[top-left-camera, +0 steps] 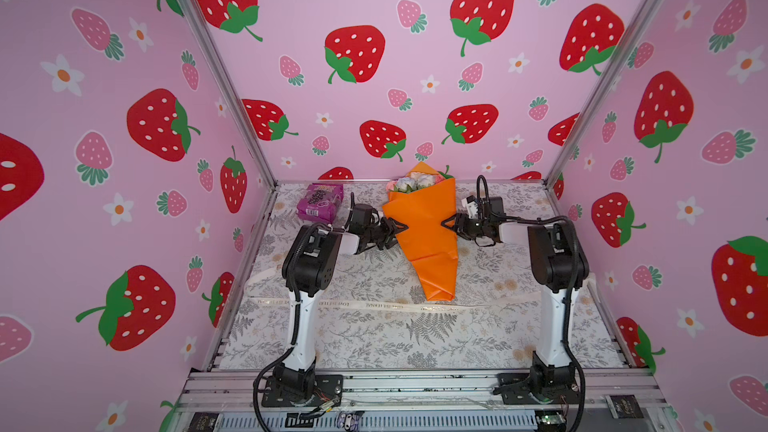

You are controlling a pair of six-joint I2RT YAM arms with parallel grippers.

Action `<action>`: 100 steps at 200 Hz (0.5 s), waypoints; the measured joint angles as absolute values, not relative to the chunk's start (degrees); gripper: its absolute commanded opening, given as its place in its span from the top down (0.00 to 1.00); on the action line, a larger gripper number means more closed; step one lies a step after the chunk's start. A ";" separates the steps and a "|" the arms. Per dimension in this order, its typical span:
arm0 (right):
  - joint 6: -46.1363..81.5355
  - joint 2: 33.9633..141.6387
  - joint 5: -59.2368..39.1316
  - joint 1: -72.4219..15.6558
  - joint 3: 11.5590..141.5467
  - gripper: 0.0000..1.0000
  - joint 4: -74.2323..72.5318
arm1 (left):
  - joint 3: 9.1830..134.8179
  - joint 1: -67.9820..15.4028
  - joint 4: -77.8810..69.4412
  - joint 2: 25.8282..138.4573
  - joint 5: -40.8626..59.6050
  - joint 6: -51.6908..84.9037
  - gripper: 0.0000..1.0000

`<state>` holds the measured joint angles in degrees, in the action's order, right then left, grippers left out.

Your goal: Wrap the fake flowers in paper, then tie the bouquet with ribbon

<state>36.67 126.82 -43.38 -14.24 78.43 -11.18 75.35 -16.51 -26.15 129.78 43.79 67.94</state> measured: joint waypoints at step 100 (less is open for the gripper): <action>39.92 132.90 -49.41 -13.23 83.11 0.42 -17.54 | 85.43 -17.04 -32.08 138.80 44.58 72.79 0.60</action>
